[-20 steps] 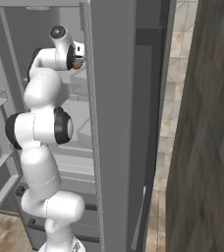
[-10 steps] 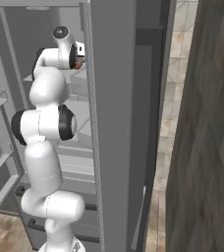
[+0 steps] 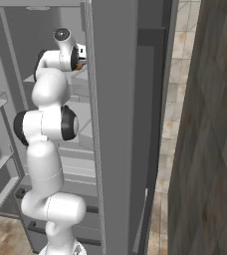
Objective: Pick onion from the fridge and place it on the plate on the counter.
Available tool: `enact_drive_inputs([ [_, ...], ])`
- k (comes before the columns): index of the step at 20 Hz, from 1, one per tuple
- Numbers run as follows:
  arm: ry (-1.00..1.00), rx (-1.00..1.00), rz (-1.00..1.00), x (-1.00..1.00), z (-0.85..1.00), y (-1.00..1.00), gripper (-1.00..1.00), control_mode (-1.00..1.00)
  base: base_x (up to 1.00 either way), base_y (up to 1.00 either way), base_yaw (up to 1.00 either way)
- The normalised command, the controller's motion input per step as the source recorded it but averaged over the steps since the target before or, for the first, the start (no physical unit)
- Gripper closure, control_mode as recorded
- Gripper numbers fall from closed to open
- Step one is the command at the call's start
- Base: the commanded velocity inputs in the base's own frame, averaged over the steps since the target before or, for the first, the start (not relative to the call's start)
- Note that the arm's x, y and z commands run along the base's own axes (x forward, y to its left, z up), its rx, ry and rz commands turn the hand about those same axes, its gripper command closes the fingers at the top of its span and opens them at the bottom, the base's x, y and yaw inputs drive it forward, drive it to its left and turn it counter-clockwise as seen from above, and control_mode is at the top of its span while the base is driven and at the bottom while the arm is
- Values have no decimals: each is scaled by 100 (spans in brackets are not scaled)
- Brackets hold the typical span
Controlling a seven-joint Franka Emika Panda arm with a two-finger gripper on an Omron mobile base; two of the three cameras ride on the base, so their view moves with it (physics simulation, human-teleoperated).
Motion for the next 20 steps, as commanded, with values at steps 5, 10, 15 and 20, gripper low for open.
enact_drive_inputs([
  [5, 0, 0, 0, 9, -13, 2, 100, -100, 0, 0, 0],
  [10, 0, 0, 0, 12, -22, 2, 100, -100, 0, 0, 0],
  [15, -1, 0, 0, -3, 1, 0, 100, -100, 0, 0, 0],
  [20, -3, -1, 0, -85, 39, -14, 100, -100, 0, 0, 0],
])
